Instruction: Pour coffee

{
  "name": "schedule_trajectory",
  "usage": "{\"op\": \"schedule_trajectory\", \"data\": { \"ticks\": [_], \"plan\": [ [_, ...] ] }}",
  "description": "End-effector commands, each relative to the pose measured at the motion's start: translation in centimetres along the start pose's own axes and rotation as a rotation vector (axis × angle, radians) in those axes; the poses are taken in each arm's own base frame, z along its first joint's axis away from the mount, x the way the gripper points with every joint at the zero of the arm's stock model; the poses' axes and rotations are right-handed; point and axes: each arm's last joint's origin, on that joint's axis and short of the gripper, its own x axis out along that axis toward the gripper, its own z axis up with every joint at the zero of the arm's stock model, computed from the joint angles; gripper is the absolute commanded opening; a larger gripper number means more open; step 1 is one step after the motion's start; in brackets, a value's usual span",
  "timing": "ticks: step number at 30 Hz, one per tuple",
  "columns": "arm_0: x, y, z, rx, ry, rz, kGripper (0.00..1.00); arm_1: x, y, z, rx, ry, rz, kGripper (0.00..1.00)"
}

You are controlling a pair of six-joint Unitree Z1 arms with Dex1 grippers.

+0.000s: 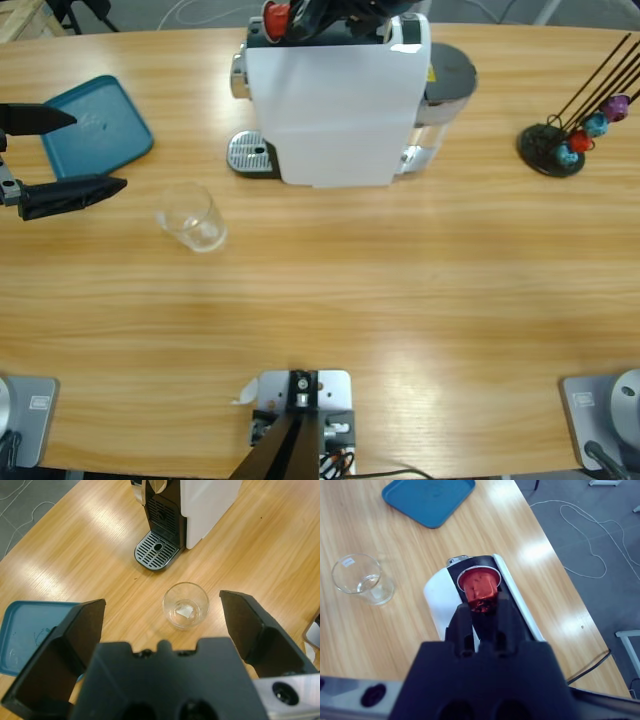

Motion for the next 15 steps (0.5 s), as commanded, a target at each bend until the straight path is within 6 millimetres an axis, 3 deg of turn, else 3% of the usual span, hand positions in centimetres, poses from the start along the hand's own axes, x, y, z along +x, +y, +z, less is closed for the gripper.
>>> {"op": "schedule_trajectory", "data": {
  "ticks": [1, 15],
  "plan": [
    [1.36, -0.11, -1.11, -0.016, 0.063, -0.02, 0.987, 1.57, -0.45, -1.68, 0.012, 0.058, -0.009, 0.0],
    [1.37, -0.11, -1.12, -0.015, 0.064, -0.02, 0.987, 2.2, -0.49, -1.82, 0.018, 0.069, -0.008, 0.0]
  ]
}}
